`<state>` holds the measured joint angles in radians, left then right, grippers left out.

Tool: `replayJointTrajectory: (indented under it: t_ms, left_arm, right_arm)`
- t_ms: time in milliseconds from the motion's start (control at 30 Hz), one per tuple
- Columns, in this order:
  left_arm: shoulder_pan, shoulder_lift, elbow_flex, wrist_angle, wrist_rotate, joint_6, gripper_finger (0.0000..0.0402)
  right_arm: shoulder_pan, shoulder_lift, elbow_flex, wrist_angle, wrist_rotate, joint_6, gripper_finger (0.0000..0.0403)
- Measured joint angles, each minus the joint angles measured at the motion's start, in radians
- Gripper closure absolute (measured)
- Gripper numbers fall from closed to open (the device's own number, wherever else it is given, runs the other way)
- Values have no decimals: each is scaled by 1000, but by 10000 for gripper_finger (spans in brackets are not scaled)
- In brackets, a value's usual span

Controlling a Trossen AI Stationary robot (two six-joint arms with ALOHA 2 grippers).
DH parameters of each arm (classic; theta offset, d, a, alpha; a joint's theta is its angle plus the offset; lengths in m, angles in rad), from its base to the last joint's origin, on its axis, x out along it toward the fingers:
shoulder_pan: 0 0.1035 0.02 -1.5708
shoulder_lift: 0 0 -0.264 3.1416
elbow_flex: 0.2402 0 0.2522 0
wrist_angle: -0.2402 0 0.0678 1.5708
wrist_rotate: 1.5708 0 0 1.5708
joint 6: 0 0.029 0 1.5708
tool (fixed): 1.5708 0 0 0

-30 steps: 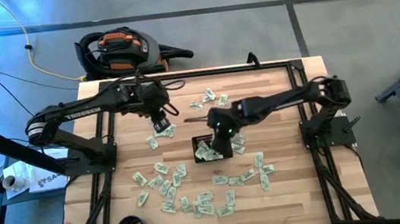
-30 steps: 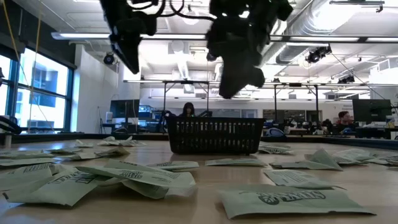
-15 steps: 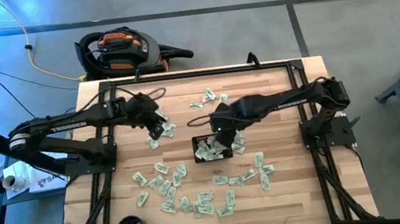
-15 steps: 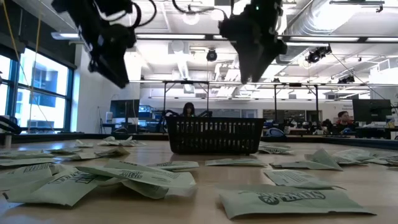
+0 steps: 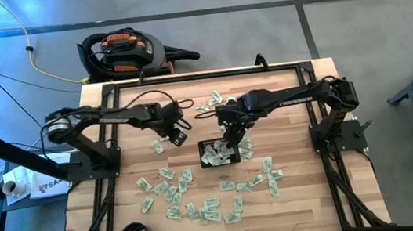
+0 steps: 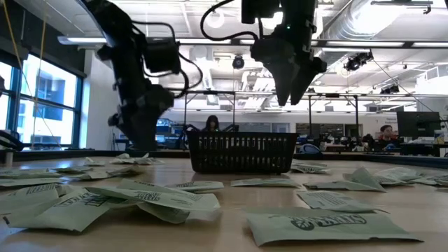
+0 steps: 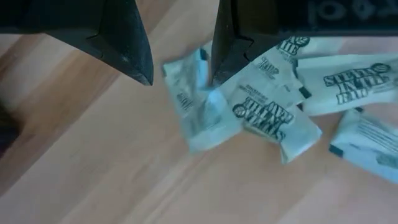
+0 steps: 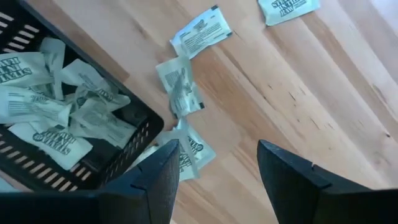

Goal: Pick and place Stevia / Truvia into bins
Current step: Put the green stevia packet into the black basket

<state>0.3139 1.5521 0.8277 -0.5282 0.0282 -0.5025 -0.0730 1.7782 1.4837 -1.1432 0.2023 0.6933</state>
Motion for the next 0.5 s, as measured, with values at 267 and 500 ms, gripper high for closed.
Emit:
replayJointTrajectory:
  t_ms: [267,500]
  left_arm:
    - [0,82,8,14,-19,1,207]
    - [-1,87,19,26,-64,9,250]
  right_arm:
    - [-1,0,0,-1,16,-1,197]
    - [-1,0,0,-2,19,5,198]
